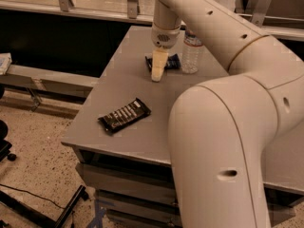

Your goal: Pick rxbar blueberry

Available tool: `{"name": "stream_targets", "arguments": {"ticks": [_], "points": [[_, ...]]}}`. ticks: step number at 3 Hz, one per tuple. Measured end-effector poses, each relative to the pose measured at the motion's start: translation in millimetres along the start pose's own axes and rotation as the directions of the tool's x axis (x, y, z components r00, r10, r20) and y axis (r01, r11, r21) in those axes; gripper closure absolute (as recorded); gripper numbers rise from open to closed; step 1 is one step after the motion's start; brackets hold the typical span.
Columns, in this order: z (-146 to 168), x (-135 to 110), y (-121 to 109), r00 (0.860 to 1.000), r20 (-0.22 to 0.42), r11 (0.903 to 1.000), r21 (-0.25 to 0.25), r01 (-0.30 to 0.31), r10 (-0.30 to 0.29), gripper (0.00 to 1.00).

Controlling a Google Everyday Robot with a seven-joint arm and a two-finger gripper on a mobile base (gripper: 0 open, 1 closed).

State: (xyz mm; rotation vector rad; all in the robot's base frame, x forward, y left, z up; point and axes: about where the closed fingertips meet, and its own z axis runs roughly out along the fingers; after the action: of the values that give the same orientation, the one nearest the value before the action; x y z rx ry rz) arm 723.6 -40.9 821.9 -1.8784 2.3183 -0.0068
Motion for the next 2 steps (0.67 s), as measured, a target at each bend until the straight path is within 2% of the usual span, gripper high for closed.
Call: {"name": "stream_targets", "arguments": {"ticks": [2], "points": [[-13.0,-1.4,-1.3,1.0,0.0,1.0,0.0,0.0,0.0,0.88]]}}
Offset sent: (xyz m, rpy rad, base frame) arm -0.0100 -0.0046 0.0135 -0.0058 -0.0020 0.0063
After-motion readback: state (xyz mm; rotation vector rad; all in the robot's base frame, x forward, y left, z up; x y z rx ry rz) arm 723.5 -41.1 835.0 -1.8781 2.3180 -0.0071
